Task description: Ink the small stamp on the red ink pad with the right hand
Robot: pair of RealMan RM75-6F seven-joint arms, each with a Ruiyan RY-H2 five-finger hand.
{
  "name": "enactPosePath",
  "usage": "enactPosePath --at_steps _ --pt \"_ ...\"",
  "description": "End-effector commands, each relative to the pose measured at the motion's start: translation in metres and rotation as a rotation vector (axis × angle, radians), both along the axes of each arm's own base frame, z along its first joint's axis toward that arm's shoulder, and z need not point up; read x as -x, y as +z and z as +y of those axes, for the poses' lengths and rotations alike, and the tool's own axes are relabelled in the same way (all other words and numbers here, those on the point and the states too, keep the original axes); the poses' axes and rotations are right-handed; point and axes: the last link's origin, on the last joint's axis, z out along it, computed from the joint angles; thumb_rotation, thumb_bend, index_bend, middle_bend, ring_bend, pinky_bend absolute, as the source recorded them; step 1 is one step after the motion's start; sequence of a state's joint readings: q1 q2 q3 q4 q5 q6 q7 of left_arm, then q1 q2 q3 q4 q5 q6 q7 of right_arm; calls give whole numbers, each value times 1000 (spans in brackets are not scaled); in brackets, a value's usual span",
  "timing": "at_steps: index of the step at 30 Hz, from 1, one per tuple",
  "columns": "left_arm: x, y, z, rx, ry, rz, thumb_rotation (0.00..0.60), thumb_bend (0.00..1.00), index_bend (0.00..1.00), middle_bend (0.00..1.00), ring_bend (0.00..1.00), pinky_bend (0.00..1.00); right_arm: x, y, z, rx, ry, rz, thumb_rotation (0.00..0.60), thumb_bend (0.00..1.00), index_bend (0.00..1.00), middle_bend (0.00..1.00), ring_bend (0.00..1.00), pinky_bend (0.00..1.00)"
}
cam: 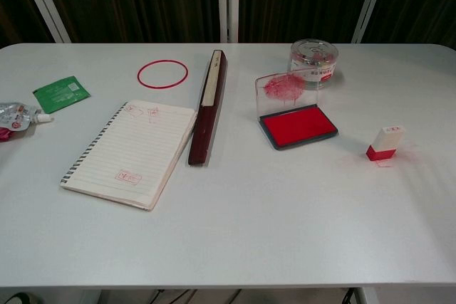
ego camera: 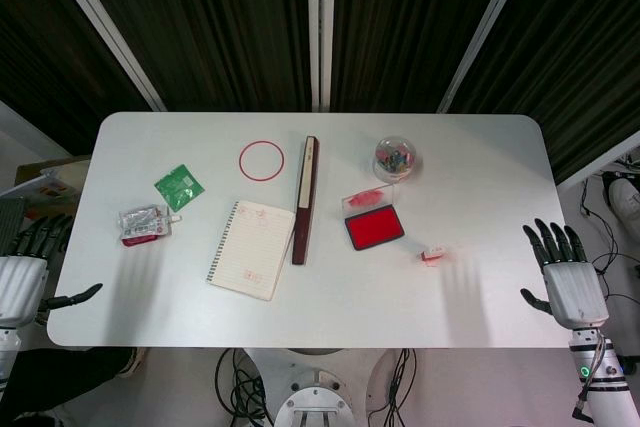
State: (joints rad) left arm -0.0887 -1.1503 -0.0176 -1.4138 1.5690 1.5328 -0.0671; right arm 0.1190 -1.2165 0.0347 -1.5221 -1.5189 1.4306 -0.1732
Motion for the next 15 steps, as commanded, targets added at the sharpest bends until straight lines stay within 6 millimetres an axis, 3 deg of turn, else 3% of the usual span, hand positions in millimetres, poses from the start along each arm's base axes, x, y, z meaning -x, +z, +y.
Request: enactPosePath --at_steps 1,15 --pt "0 0 0 0 1 -1 250 67 34 77 79 190 0 0 0 0 -1 0 600 42 0 0 0 0" --pt "0 1 -1 -6 2 -7 248 67 34 76 79 190 -11 -2 -2 -5 93 -10 600 48 0 0 0 0"
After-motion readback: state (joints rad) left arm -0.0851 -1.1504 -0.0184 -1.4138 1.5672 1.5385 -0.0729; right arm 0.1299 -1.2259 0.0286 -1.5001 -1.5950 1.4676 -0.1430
